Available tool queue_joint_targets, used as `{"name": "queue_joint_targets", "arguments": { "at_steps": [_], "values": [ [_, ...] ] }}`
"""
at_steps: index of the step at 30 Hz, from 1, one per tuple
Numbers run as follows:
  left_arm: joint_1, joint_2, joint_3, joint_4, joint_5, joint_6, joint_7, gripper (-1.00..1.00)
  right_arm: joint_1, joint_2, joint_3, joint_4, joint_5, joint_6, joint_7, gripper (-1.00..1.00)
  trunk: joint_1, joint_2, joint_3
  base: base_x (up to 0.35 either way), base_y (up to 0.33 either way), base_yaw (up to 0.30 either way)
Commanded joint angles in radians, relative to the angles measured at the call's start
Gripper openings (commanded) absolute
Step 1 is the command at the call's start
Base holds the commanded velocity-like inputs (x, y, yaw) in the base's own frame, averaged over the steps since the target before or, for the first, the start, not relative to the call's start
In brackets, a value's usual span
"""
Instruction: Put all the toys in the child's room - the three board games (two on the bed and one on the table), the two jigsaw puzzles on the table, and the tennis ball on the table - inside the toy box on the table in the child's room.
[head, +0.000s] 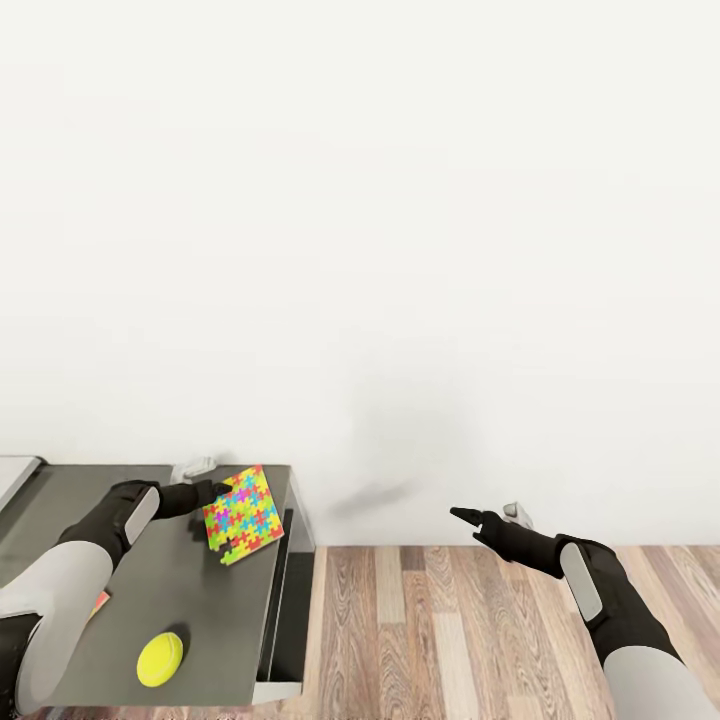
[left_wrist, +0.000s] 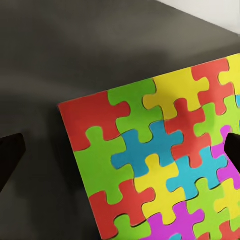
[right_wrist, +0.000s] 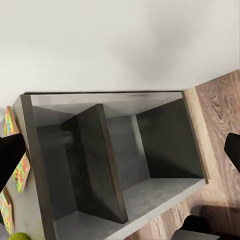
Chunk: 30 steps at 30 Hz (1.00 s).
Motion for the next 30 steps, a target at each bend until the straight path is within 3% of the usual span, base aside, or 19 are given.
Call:
{"name": "queue_joint_targets", "arguments": {
  "at_steps": [1, 11, 30],
  "values": [
    [-0.001, 0.0, 0.006, -0.001, 0.003, 0.008, -0.002, 1.0, -0.001, 0.0, -0.002, 0.0, 0.0, 0.006, 0.003, 1.0, 0.0, -0.002, -0.003, 0.0, 0.0, 0.0],
    [-0.001, -0.003, 0.006, -0.002, 0.003, 0.008, -0.002, 1.0, -0.001, 0.0, -0.003, 0.0, 0.0, 0.006, 0.003, 1.0, 0.0, -0.002, -0.008, 0.0, -0.011, 0.0],
    [-0.001, -0.004, 0.006, -0.003, 0.003, 0.008, -0.028, 1.0, -0.001, 0.0, -0.004, 0.0, 0.0, 0.005, 0.003, 1.0, 0.0, -0.002, -0.008, 0.0, -0.15, 0.0]
  ]
}}
